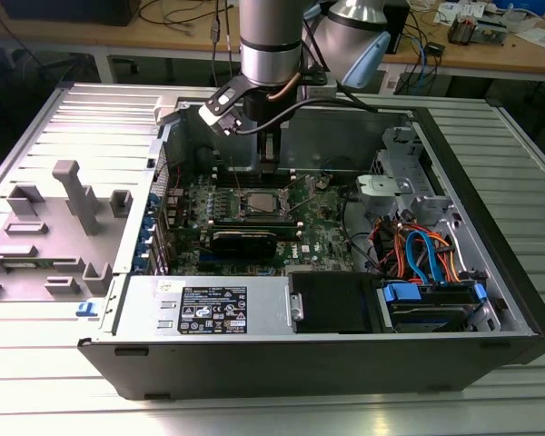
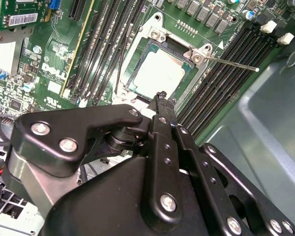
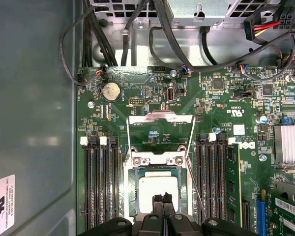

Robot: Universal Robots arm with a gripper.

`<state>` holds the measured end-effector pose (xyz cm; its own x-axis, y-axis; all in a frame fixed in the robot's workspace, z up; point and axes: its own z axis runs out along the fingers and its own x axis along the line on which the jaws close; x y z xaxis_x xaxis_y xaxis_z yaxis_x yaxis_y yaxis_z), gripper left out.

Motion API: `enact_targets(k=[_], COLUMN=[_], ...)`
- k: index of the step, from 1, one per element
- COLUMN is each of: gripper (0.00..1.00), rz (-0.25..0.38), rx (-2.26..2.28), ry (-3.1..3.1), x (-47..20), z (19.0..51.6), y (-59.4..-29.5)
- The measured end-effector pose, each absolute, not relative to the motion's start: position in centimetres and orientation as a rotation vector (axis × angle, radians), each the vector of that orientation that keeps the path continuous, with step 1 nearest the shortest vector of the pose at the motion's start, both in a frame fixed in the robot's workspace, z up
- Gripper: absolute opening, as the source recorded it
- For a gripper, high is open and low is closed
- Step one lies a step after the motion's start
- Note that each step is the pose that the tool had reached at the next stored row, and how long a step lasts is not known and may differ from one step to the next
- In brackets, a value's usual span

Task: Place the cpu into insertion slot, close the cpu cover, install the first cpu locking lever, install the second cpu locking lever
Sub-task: 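Close the cpu cover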

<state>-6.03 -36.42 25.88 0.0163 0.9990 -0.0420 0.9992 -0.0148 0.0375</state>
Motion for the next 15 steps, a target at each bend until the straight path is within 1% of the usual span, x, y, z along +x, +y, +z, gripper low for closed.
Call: enact_targets(k=[15], gripper=[0.11], rz=[-0.006], rx=[2.199], ry=[2.165], x=[-6.01], z=[26.58], y=[-36.43])
